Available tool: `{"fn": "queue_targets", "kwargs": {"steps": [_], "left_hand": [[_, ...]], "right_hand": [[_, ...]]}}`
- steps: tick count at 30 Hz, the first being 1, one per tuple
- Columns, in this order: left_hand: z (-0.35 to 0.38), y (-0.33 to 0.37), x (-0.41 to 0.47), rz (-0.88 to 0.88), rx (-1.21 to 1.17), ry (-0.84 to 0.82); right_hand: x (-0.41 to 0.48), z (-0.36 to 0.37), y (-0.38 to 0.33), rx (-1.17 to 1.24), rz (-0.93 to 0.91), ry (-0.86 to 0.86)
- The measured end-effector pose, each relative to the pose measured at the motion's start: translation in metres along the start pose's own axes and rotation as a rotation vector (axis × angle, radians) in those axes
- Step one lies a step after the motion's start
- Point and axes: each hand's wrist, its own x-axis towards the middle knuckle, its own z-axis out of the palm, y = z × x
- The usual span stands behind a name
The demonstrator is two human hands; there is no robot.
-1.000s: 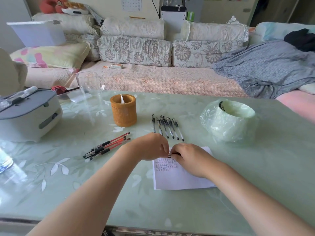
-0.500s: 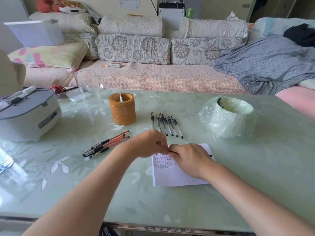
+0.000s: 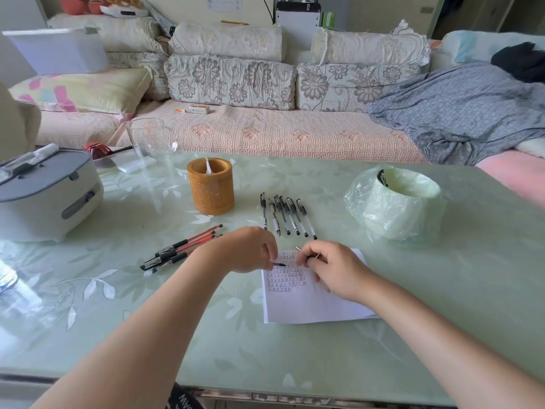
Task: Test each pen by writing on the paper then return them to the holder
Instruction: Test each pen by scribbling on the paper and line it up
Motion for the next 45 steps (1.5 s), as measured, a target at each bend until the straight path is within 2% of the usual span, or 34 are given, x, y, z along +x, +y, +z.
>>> {"fn": "queue_targets", "kwargs": {"steps": [3, 5, 10, 15, 29, 41, 45], "left_hand": [[0.007, 0.000, 0.003, 0.003, 0.048, -0.033], [0.010, 0.001, 0.005, 0.002, 0.084, -0.035], [0.014, 0.001, 0.011, 0.039, 0.116, -0.015], [0.019, 0.001, 0.017, 0.040, 0.105, 0.031], [0.023, 0.001, 0.027, 0.058, 0.015, -0.045], [0.024, 0.001, 0.027, 0.048, -0.028, -0.053], [0.025, 0.002, 0.027, 0.045, -0.024, -0.048]], "right_hand": [[0.001, 0.000, 0.000, 0.358, 0.070, -0.019], [0.003, -0.001, 0.004, 0.412, 0.062, -0.067], [-0.002, 0.008, 0.005, 0.363, 0.028, -0.048], [-0.005, 0.015, 0.011, 0.391, 0.124, -0.040], [0.001, 0.026, 0.018, 0.184, -0.033, -0.014], [0.000, 0.027, 0.021, 0.127, -0.076, -0.021], [-0.001, 0.026, 0.019, 0.126, -0.020, -0.051]]}}
